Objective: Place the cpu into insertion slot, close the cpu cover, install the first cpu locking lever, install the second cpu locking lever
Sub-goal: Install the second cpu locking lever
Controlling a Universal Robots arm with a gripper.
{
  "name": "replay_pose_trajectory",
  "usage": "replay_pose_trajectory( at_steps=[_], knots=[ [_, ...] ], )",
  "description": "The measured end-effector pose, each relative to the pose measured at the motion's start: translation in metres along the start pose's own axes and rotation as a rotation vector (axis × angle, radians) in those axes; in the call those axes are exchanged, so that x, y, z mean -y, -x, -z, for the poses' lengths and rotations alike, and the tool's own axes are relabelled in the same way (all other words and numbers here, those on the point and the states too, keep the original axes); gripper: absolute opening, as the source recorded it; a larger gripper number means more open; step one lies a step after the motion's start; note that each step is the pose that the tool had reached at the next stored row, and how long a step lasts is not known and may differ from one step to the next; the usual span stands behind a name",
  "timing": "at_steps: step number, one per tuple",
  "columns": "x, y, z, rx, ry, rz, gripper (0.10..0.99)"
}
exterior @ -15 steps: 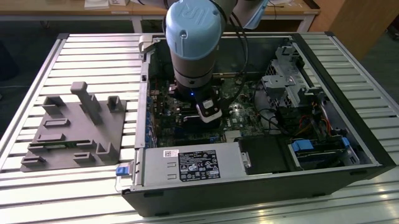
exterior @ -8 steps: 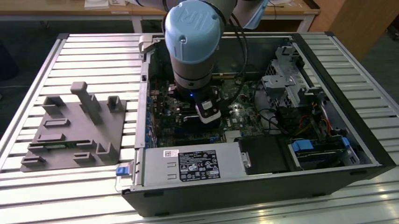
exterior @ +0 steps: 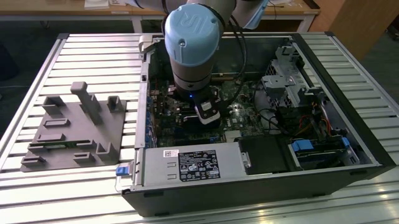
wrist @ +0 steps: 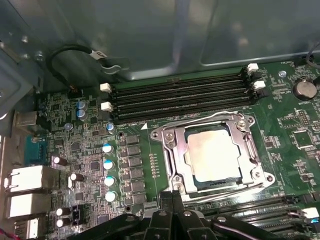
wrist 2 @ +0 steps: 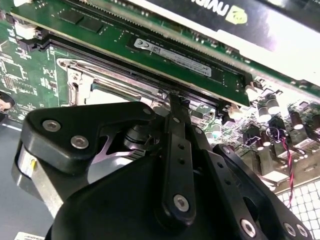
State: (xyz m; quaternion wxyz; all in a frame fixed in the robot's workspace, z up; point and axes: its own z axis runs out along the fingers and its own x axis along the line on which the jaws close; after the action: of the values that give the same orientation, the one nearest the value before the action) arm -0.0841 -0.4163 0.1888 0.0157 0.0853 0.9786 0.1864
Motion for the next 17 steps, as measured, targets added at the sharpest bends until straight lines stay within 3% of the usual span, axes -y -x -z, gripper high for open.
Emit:
replay_pose_trajectory(
  at_steps=[12,17],
  knots=[
    [-0.0009,-0.0014,-0.0049,0.0001,-0.001,0.0,0.106],
    [-0.0036,-0.0014,0.0011,0.0008,-0.004,0.0,0.106]
  ],
)
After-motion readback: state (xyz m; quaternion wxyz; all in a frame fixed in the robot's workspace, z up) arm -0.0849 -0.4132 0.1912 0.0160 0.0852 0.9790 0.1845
